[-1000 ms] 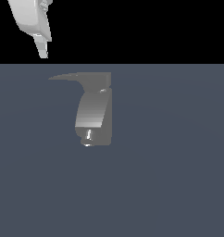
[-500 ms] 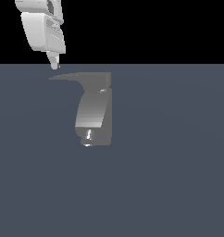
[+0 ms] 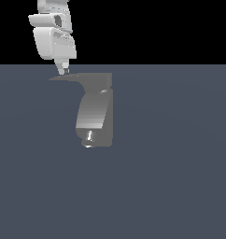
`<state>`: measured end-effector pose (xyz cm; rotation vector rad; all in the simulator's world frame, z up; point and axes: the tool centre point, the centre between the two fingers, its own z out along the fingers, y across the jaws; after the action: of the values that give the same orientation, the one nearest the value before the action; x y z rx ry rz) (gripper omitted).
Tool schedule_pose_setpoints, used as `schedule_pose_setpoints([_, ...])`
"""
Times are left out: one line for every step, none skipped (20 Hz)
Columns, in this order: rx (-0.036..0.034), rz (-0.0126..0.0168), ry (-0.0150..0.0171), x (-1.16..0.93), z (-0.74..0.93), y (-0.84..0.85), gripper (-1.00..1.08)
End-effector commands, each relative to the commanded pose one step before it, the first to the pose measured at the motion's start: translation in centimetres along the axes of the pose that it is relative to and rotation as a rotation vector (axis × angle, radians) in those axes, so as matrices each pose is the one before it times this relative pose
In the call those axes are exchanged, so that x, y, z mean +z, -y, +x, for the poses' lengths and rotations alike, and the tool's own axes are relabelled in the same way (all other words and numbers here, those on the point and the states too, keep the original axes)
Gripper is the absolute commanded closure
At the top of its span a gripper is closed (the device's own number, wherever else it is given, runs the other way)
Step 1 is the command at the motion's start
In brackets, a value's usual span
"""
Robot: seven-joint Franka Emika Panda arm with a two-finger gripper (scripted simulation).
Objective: Turn on the faucet by rotating a designated handle.
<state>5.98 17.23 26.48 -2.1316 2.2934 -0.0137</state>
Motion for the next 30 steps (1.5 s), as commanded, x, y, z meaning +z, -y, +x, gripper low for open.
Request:
schedule_pose_setpoints([0.0353,-0.01283,-0.0032,1.265,0.568,0.658,1.08])
schedule_pose_setpoints([0.00907,-0.00017,-0.00007,0.115,0.072,0.217,1.08])
schedule_pose_setpoints([0.00772,-0.00015,0.00001,0.095,0.062,0.185,1.08])
schedule_pose_setpoints([0.00635,-0.00013,0.00007,0.075,0.052,0.153,1.08])
schedule_pose_setpoints([0.00493,-0.00011,0.00011,0.056,0.041,0.119,1.08])
schedule_pose_setpoints([0.00348,-0.00008,0.00012,0.038,0.029,0.085,1.08])
schedule_pose_setpoints([0.00201,-0.00005,0.00009,0.021,0.017,0.049,1.08])
schedule_pose_setpoints([0.00069,-0.00002,0.00003,0.007,0.008,0.017,1.08])
schedule_pose_setpoints([0.0,0.0,0.0,0.0,0.0,0.0,1.08])
schedule_pose_setpoints([0.0,0.0,0.0,0.0,0.0,0.0,1.08])
schedule_pose_setpoints([0.0,0.0,0.0,0.0,0.0,0.0,1.08])
schedule_pose_setpoints([-0.00841,0.02399,0.00479,-1.732,-0.618,0.05,1.08])
schedule_pose_setpoints([0.00024,-0.00064,-0.00012,0.042,0.005,-0.279,1.08])
schedule_pose_setpoints([0.00017,-0.00045,-0.00009,0.03,0.002,-0.287,1.08])
schedule_pose_setpoints([0.00024,-0.00064,-0.00012,0.042,0.005,-0.283,1.08])
schedule_pose_setpoints([0.00024,-0.00064,-0.00012,0.042,0.005,-0.285,1.08])
schedule_pose_setpoints([0.00024,-0.00064,-0.00012,0.042,0.005,-0.288,1.08])
schedule_pose_setpoints([0.00024,-0.00064,-0.00012,0.042,0.005,-0.29,1.08])
schedule_pose_setpoints([0.00024,-0.00064,-0.00012,0.042,0.005,-0.292,1.08])
schedule_pose_setpoints([0.00024,-0.00064,-0.00012,0.042,0.005,-0.294,1.08])
schedule_pose_setpoints([0.00024,-0.00064,-0.00012,0.042,0.005,-0.296,1.08])
schedule_pose_setpoints([0.00024,-0.00064,-0.00012,0.042,0.005,-0.298,1.08])
schedule_pose_setpoints([0.00024,-0.00064,-0.00012,0.042,0.005,-0.3,1.08])
schedule_pose_setpoints([0.00023,-0.00064,-0.00012,0.042,0.005,-0.302,1.08])
schedule_pose_setpoints([0.00029,-0.00078,-0.00015,0.051,0.007,-0.299,1.08])
schedule_pose_setpoints([0.00023,-0.00064,-0.00012,0.042,0.004,-0.306,1.08])
schedule_pose_setpoints([0.00023,-0.00064,-0.00012,0.042,0.004,-0.308,1.08])
schedule_pose_setpoints([0.00023,-0.00064,-0.00012,0.042,0.004,-0.31,1.08])
schedule_pose_setpoints([0.00023,-0.00064,-0.00012,0.042,0.004,-0.312,1.08])
schedule_pose_setpoints([0.00028,-0.00078,-0.00014,0.051,0.006,-0.309,1.08])
